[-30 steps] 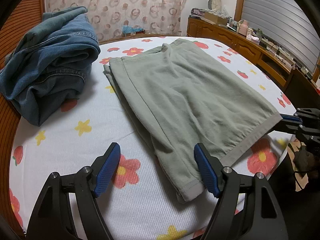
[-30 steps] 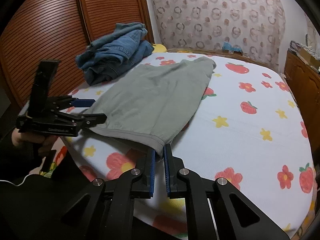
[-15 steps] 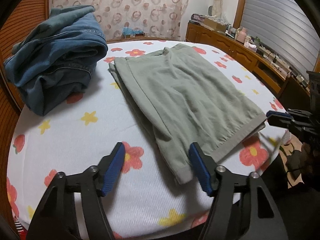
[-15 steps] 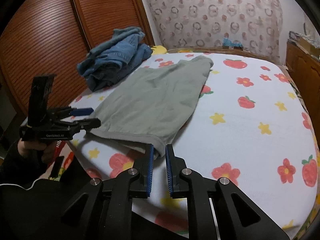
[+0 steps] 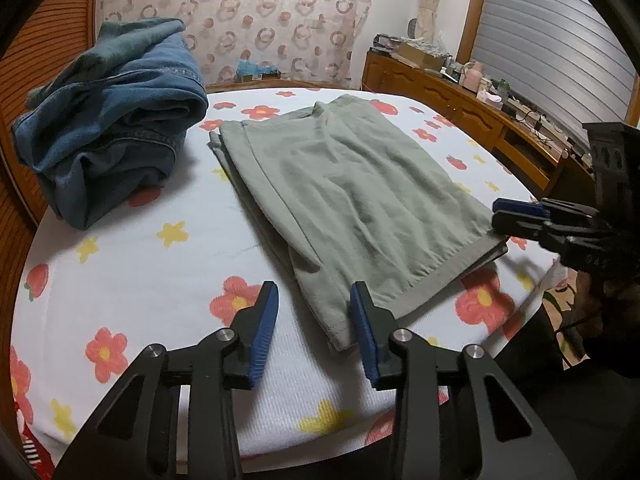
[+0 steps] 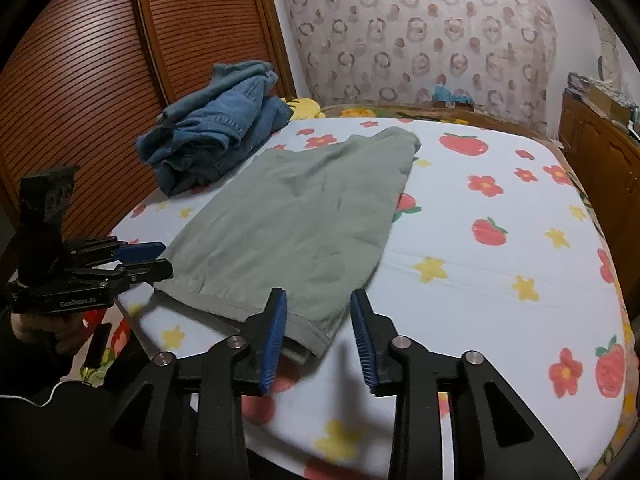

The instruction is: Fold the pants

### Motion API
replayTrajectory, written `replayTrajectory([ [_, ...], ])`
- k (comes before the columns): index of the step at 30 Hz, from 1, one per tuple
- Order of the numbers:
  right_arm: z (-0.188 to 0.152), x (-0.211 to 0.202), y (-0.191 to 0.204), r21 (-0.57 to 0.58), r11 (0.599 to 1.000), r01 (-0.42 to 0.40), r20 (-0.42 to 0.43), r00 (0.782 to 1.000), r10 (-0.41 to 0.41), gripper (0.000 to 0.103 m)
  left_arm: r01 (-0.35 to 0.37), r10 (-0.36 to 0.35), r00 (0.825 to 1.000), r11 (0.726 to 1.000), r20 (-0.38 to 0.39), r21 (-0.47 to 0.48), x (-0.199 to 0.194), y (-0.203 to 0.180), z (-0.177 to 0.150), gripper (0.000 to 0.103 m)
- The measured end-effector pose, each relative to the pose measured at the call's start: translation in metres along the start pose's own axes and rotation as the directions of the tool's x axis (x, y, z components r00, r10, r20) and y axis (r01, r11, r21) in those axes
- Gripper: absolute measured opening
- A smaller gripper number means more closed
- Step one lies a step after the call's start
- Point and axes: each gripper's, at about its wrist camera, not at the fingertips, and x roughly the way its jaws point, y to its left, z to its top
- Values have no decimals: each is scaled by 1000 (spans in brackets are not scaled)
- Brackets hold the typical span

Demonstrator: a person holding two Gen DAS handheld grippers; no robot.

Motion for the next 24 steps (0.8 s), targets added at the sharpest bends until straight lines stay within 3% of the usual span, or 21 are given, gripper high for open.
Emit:
replayTrajectory([
  [10,-1,23,5,-2,1000,21,-59,998,-21,37,24,-24,1000,1000,-18,-8,6,-2,-3,38],
  [20,-1,24,5,7,1000,14,-63,998,-14,37,64,-64,998,998,-22,-9,10,-9,-4,38],
  [24,-4,23,4,10,1000,12,-58,998,-11,37,87,-87,996,996,-20,-2,10,-14,-6,26],
])
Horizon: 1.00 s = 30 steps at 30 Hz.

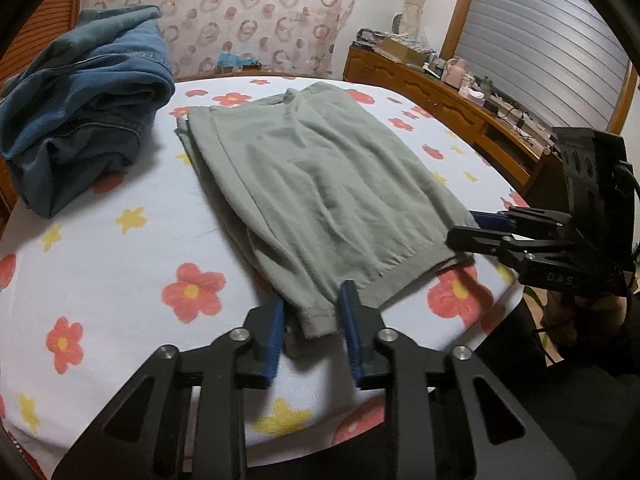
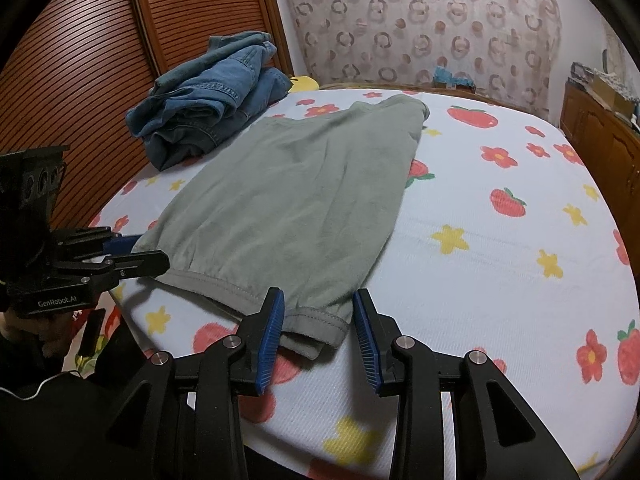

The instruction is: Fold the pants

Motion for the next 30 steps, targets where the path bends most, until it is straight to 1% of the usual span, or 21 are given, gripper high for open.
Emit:
replayTrajectory([
  [2,-1,0,0,-1,1000,-4,3,1000,4,37,0,0,1000,1000,7,-3,-1,-1,0,18],
  [5,-3,0,3,-13,1000,-14,3,1000,14,37,-5,5,1000,1000,10,-4,-2,-1,0,13],
  [7,-4,0,4,-20,999,-27,0,1000,27,30,-4,4,1000,1000,11,-5,-3,0,0,12],
  [8,-4,-1,5,-26,999,-24,2,1000,24,29,-5,5,1000,1000,12,-4,-3,1,1,12],
  [10,-5,-3,8,-43,999,-21,8,1000,21,20,-4,4,1000,1000,18,-3,-6,0,2,12],
  [12,-5,-7,9,-50,998,-35,12,999,36,16,-5,5,1000,1000,26,0,-9,0,4,12],
  [15,-4,-13,10,-60,997,-48,22,999,49,13,-6,6,999,1000,44,7,-17,-2,8,11],
  [24,6,-47,24,-112,992,-66,90,993,76,12,-14,10,991,999,130,31,-53,-10,26,11],
  [26,9,-56,25,-113,991,-66,112,991,79,11,-28,22,988,999,150,38,-61,-13,31,10],
  [30,12,-71,28,-128,990,-57,145,986,76,11,-34,20,980,997,199,68,-79,-19,42,10],
])
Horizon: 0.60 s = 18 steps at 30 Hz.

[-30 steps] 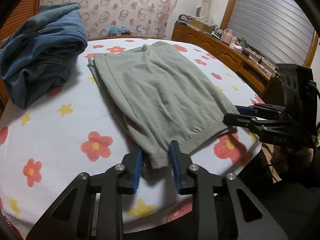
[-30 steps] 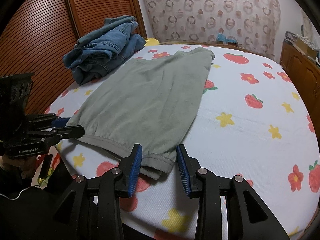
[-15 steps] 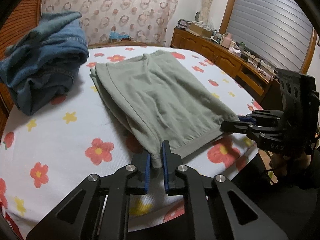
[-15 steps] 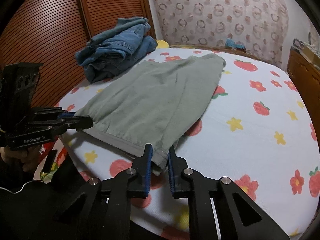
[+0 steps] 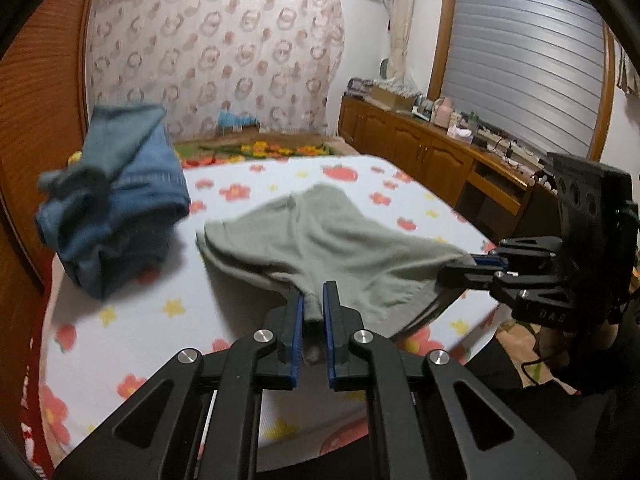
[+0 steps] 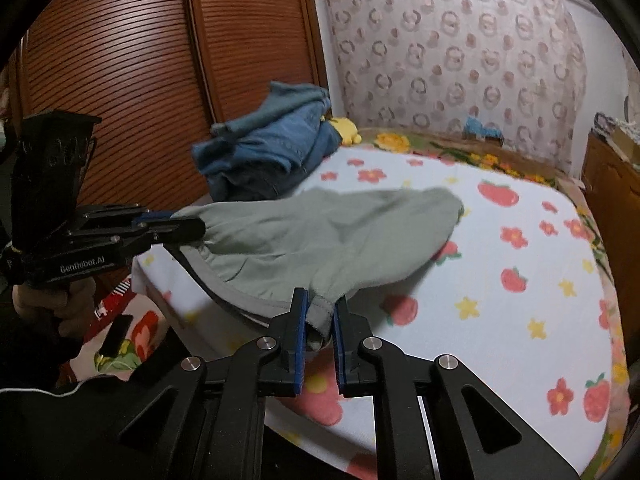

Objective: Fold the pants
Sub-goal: 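Lift the pants hem with both tools and fold it over the pants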

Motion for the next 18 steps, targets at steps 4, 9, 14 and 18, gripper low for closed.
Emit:
replayTrajectory([
  [4,7,-8,2,-17,1000,4,29,1000,-3,11,0,0,1000,1000,25,22,-3,-5,10,10],
  [9,15,-11,0,-40,999,29,53,998,-27,11,-12,11,999,1000,39,26,1,-1,19,10],
  [14,24,-2,-7,-44,998,54,60,997,-52,11,-25,24,999,1000,38,11,12,10,26,9],
  [18,34,12,-12,-54,996,72,60,996,-68,11,-36,36,999,999,32,5,24,17,33,9],
])
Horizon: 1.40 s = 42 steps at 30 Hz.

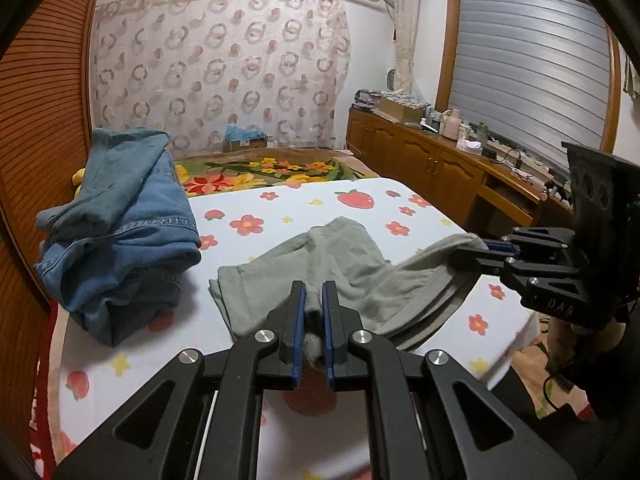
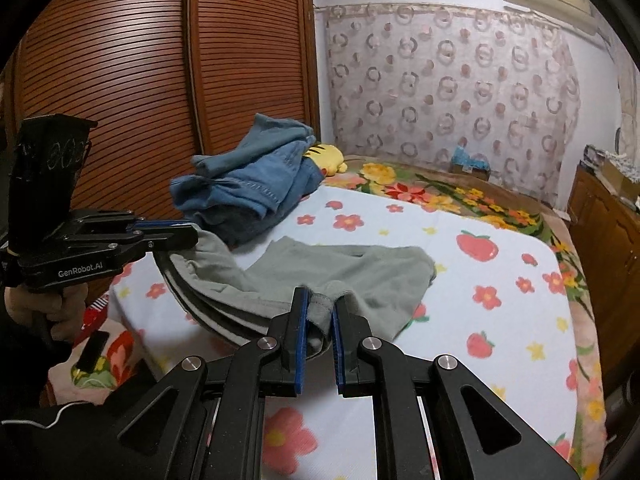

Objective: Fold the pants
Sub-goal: 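Lift the pants hem with both tools and fold it over the pants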

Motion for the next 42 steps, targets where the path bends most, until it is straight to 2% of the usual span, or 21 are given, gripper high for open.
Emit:
replayTrajectory([
  [14,28,49,-19,-22,999,44,-18,999,-44,11,-41,41,999,999,-9,-7,40,16,33,9],
  [24,48,86,-40,26,998,58,-23,998,-57,11,-75,75,997,997,-35,-16,70,26,53,9],
  [36,51,157,-58,40,996,79,-122,990,-74,11,-117,112,986,993,-123,-33,119,41,48,9],
  [40,53,164,-58,53,995,79,-127,989,-72,11,-124,117,985,991,-128,-47,122,44,46,9],
  [42,54,162,-60,64,995,76,-122,990,-68,13,-118,110,985,991,-130,-56,120,45,46,14],
])
